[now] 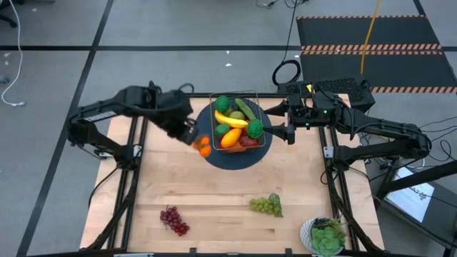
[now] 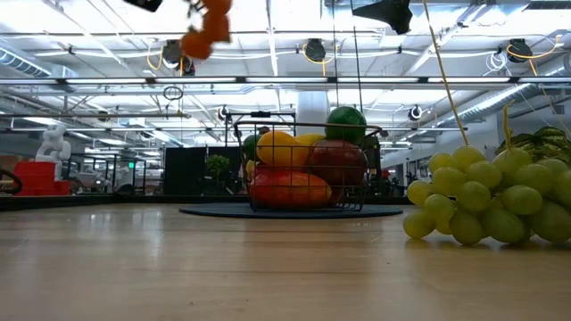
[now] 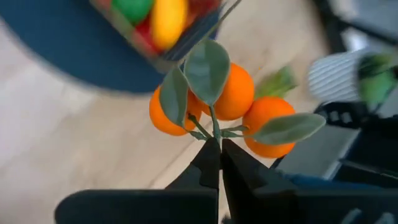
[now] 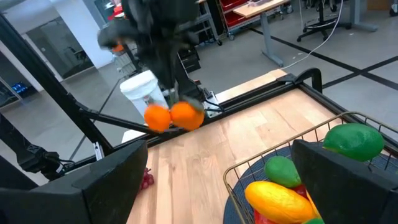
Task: Build produce basket
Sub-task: Put the tangerine into the gold wire basket
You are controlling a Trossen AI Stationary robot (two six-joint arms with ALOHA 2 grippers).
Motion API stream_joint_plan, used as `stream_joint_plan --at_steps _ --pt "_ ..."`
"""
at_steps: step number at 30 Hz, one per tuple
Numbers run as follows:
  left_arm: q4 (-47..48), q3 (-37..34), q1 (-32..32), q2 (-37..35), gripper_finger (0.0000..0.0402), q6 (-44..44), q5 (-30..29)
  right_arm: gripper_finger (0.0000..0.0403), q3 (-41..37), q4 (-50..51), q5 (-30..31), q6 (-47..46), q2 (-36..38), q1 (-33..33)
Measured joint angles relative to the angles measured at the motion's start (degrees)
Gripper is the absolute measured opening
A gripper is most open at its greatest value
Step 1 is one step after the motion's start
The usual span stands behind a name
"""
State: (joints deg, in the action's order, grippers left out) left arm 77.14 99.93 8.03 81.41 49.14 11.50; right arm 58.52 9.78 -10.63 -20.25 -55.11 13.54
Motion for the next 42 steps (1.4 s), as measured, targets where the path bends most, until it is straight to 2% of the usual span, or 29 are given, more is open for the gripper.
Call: stream_joint_plan --at_steps 9,13,18,23,30,36,42 --pt "-10.38 8.56 6.01 -0.01 0.0005 -10.91 -1.24 0.0389 0.00 -0.02 0.09 -1.38 -0.02 0.00" --pt "-14.13 10.81 8.99 -0.02 0.0003 -17.02 -1.10 0.0365 0.00 -0.09 0.59 -1.41 -0.02 -0.02" --pt "-15.11 13.53 12.81 0.03 0.0004 -26.04 0.05 0.0306 0.00 -1.93 3.25 -4.24 -0.04 -0.02" --pt "-18.50 13.67 15.46 0.09 0.0006 -36.09 2.88 0.0228 0.00 -1.99 3.32 -7.57 -0.04 -0.02" --pt "-21.11 13.67 15.74 0.02 0.0004 -57.08 5.73 0.0124 0.00 -2.05 3.34 -7.58 -0.07 -0.02" --pt "-22.17 13.65 15.63 0.02 0.0009 -74.88 6.02 0.0060 0.00 -2.25 3.37 -8.60 -0.07 -0.02" --pt "-26.08 13.65 15.63 0.02 0.0009 -84.91 6.02 0.0016 0.00 -2.25 3.37 -9.55 -0.07 -0.02"
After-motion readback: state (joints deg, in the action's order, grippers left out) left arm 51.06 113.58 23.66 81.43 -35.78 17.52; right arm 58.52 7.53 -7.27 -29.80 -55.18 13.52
